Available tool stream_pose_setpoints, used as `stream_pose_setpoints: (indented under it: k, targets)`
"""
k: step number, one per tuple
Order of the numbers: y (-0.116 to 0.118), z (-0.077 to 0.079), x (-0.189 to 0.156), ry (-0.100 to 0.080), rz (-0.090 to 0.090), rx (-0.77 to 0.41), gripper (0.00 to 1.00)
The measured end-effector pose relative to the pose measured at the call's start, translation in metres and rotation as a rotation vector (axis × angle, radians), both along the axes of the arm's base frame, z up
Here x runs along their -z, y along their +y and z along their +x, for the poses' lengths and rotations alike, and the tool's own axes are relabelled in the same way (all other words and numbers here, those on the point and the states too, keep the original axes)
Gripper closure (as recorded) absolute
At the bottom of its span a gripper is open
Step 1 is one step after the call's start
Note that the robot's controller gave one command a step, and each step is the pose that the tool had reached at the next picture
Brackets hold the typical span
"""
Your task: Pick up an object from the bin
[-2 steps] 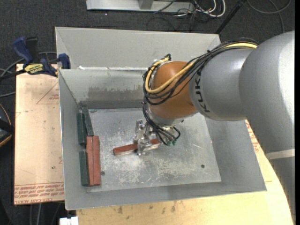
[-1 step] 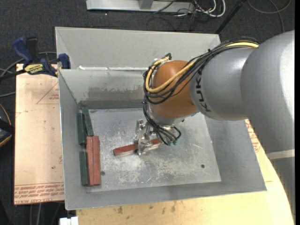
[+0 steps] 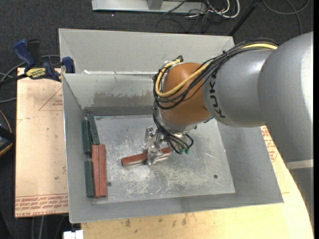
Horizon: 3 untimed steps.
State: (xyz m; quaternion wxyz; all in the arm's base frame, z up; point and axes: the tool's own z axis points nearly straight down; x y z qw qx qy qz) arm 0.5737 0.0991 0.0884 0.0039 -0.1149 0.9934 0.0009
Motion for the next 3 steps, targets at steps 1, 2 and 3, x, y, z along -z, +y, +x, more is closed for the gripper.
stream_pose_setpoints:
  k: [1, 2, 3]
  targets:
    - [-0.0001, -0.0004, -0.0055, 0.003, -0.001, 0.000, 1.00]
    - [0.0000, -0.0004, -0.0101, 0.004, -0.001, 0.001, 1.00]
    - [0.0002, -0.0001, -0.0145, 0.005, -0.001, 0.002, 1.00]
